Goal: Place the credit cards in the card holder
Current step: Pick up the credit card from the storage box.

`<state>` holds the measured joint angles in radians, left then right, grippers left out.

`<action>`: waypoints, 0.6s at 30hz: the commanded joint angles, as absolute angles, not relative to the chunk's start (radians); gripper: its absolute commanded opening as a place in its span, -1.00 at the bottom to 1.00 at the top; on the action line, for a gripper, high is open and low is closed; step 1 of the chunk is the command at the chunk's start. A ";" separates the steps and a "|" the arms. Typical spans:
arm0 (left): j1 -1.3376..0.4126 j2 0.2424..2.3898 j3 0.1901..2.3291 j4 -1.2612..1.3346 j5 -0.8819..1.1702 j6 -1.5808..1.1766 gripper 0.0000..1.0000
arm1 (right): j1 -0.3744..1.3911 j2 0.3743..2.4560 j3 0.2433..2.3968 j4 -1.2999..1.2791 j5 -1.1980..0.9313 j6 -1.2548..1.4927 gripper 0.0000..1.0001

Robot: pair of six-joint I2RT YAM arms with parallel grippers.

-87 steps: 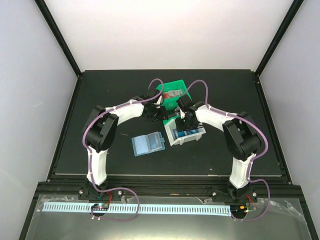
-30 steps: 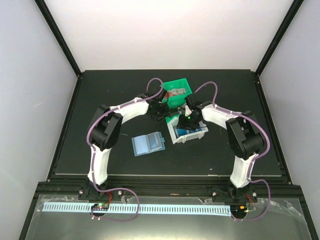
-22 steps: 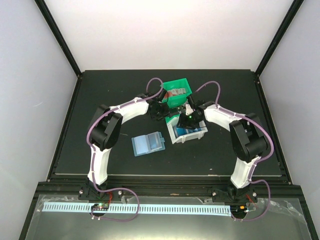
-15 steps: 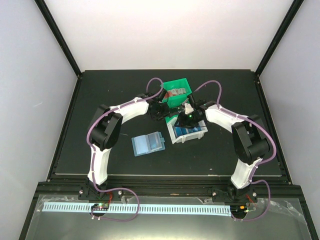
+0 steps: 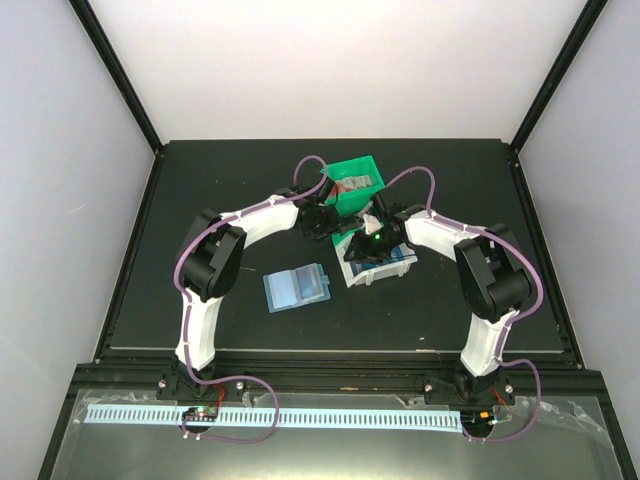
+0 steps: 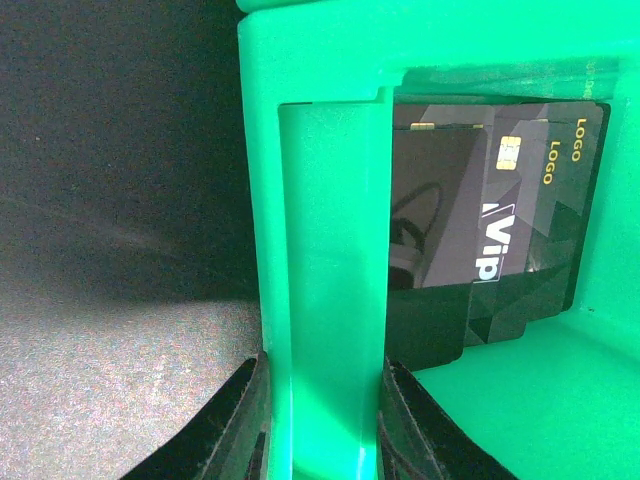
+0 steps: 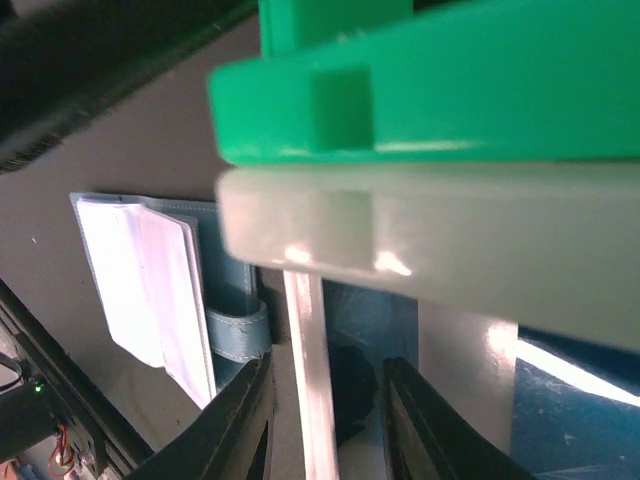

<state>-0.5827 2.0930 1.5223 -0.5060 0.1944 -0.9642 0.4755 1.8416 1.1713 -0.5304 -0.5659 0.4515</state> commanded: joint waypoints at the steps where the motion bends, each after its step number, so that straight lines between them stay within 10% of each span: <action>1: -0.588 2.141 1.533 -0.523 0.195 -0.991 -0.61 | 0.479 1.873 1.179 -0.550 -0.607 0.442 -0.35; 18: -0.588 2.130 1.549 -0.534 0.188 -0.968 -0.59 | 0.483 1.833 1.246 -0.626 -0.414 0.369 -0.89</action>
